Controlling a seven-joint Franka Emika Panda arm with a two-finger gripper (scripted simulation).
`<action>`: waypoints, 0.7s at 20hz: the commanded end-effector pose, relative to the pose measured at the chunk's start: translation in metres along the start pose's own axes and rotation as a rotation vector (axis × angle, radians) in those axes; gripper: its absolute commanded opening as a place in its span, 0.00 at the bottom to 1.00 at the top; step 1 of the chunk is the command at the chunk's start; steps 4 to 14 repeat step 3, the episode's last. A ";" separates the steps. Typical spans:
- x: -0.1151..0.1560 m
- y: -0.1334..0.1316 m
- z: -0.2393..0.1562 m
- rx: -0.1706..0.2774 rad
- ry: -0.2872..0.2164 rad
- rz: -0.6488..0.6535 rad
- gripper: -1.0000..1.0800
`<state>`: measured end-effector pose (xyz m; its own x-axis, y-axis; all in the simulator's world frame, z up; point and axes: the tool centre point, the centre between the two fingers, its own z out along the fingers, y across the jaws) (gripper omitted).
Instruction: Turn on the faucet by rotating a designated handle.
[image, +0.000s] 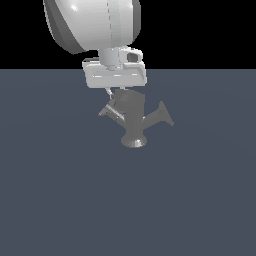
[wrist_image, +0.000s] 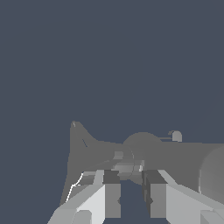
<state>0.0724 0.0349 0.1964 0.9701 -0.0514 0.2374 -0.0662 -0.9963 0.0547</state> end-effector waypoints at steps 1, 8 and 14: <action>0.039 0.063 0.011 -0.002 0.073 0.209 0.08; 0.046 0.040 0.015 0.021 0.093 0.164 0.26; 0.046 0.040 0.015 0.021 0.093 0.164 0.26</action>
